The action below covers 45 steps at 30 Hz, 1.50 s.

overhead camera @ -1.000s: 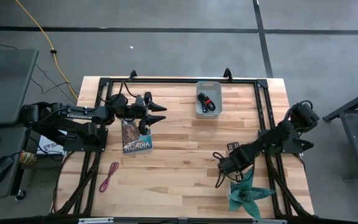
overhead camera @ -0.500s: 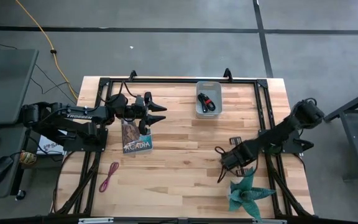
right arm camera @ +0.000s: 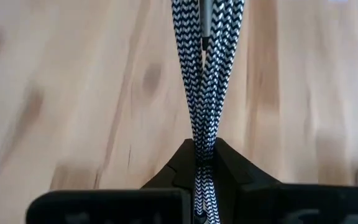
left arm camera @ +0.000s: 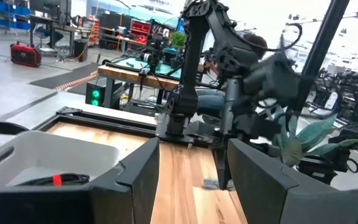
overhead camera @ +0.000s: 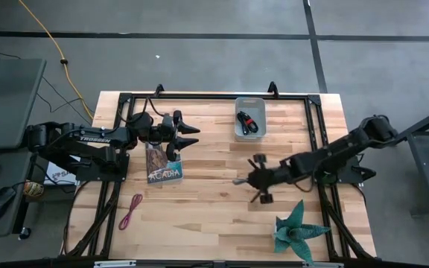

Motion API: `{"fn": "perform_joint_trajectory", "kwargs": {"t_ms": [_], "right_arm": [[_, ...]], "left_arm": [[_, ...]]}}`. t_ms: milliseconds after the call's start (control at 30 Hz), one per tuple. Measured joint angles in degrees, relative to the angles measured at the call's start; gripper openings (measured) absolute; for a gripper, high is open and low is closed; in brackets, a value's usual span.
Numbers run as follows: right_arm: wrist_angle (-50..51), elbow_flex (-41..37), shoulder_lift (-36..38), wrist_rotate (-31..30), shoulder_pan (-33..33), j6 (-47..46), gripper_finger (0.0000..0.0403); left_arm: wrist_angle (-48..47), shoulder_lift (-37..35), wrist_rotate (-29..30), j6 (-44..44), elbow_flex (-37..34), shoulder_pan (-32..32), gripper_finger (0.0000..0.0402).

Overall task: Pick and place USB-C Cables
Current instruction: Put the white usb cable into the white bin

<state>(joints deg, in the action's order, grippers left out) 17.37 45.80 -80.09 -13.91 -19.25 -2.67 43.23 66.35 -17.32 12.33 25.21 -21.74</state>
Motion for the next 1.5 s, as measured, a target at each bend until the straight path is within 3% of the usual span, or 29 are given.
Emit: {"fn": "perform_joint_trajectory", "kwargs": {"t_ms": [100,267,500,600,900,1133,1300,1500], "right_arm": [[-10.3,0.0,-0.9,3.8,4.3,4.6,0.0012],[-25.3,0.1,-2.0,6.6,11.4,4.4,0.0012],[-45.8,0.2,-5.2,17.6,17.3,8.9,0.0012],[-50.6,0.2,-7.2,20.3,19.6,10.3,0.0012],[-56.3,0.2,-9.7,25.4,24.7,11.0,0.0012],[-54.3,0.2,-9.7,22.7,26.1,9.3,0.0012],[-53.9,0.1,-9.6,23.4,26.9,8.3,0.0012],[-67.2,-11.5,-3.4,22.0,28.2,4.0,0.0012]], "left_arm": [[-0.2,0.0,-0.2,0.0,0.0,1.1,0.017],[0.6,0.0,-0.1,-2.7,0.0,3.7,0.017],[1.7,0.0,12.9,-7.9,0.0,7.4,0.017],[1.6,0.0,14.4,-9.8,0.0,8.7,0.017],[1.3,0.0,12.9,-13.0,0.0,11.1,0.017],[-0.9,0.0,18.3,-13.6,0.0,11.7,0.017],[-2.3,0.0,18.4,-13.1,0.0,11.8,0.017],[-3.4,0.0,18.4,-12.5,0.0,12.2,0.017]]}}
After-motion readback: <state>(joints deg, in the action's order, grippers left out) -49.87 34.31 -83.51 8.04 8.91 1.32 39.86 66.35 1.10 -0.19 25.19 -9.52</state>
